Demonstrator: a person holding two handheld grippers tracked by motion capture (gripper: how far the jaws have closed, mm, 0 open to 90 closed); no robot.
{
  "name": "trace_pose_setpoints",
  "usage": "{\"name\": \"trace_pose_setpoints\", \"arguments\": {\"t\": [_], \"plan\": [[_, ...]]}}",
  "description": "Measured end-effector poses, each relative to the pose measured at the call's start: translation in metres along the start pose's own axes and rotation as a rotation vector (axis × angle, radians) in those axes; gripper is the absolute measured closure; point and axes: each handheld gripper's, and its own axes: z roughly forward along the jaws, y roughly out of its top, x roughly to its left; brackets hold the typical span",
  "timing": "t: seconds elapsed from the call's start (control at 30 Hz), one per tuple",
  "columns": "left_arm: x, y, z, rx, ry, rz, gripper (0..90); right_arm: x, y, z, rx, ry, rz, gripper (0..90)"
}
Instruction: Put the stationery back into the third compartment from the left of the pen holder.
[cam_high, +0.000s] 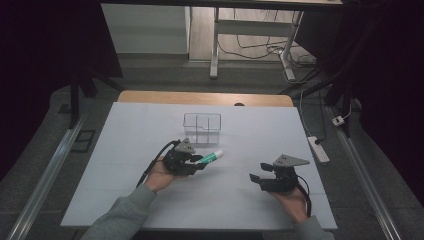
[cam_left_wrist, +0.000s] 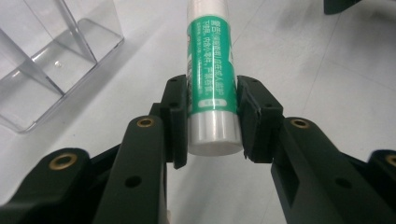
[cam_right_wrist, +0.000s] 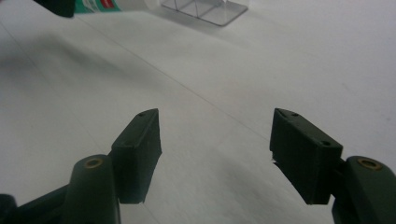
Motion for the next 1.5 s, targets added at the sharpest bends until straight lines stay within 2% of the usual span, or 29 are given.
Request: {"name": "trace_pose_setpoints", "arguments": {"t": [0.2, 0.37, 0.7, 1.17, 1.5], "plan": [[-0.005, 0.002, -0.002, -0.026, -0.004, 0.012, 64.9, 0.008, 0.006, 0.009, -0.037, 0.038, 0.061, 30.9], [-0.009, 0.003, 0.001, -0.031, -0.011, 0.023, 64.9, 0.017, 0.013, 0.018, -0.054, 0.052, 0.09, 30.6], [-0.016, 0.005, 0.005, -0.04, -0.021, 0.043, 64.9, 0.027, 0.025, 0.038, -0.083, 0.093, 0.126, 30.5], [-0.022, 0.006, 0.01, -0.056, -0.023, 0.062, 64.9, 0.038, 0.033, 0.055, -0.077, 0.126, 0.124, 29.3], [-0.025, 0.006, 0.014, -0.06, -0.023, 0.076, 64.9, 0.038, 0.036, 0.059, -0.106, 0.168, 0.182, 32.0]]}}
